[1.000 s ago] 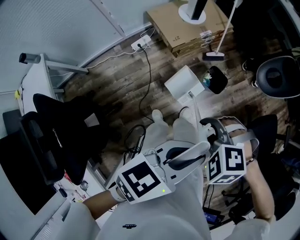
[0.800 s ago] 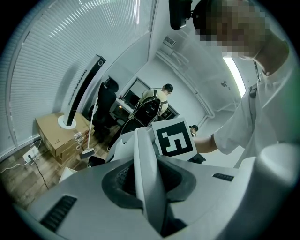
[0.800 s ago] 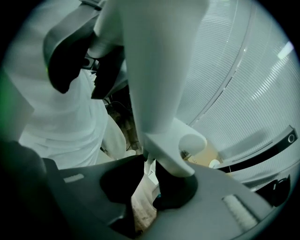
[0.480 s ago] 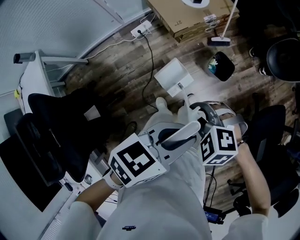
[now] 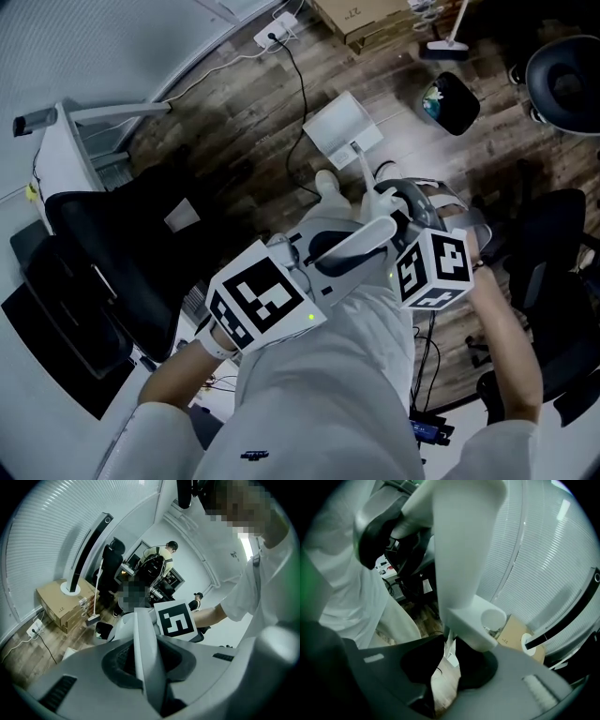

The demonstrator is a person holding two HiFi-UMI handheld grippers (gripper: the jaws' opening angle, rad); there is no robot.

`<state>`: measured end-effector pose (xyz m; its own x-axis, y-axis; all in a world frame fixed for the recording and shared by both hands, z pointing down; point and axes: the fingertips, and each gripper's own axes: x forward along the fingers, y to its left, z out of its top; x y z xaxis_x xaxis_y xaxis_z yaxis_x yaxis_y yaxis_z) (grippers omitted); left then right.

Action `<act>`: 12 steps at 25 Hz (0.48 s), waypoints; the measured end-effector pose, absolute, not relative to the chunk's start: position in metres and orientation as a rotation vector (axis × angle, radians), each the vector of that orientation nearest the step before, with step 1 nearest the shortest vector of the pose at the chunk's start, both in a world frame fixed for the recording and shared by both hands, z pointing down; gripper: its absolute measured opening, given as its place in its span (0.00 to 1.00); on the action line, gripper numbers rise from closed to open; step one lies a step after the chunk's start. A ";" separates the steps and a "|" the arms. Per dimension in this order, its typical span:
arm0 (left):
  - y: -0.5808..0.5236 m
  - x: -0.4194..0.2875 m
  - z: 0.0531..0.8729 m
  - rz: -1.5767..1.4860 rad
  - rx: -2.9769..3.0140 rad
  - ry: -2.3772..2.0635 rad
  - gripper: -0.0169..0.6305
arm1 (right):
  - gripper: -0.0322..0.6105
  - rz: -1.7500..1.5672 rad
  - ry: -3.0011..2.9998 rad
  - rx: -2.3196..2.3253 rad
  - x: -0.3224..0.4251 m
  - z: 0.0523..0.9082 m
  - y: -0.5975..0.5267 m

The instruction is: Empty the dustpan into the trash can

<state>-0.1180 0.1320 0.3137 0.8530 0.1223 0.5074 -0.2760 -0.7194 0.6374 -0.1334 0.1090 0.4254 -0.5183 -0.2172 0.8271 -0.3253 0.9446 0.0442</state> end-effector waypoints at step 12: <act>0.109 -0.093 0.367 0.748 2.292 -0.029 0.12 | 0.18 0.222 -2.137 0.500 -0.107 0.478 0.083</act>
<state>-0.0931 0.1087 0.3666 0.8317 0.1871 0.5228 -0.2269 -0.7448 0.6275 -0.1065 0.0832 0.4776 -0.5113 -0.2691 0.8162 -0.4309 0.9020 0.0274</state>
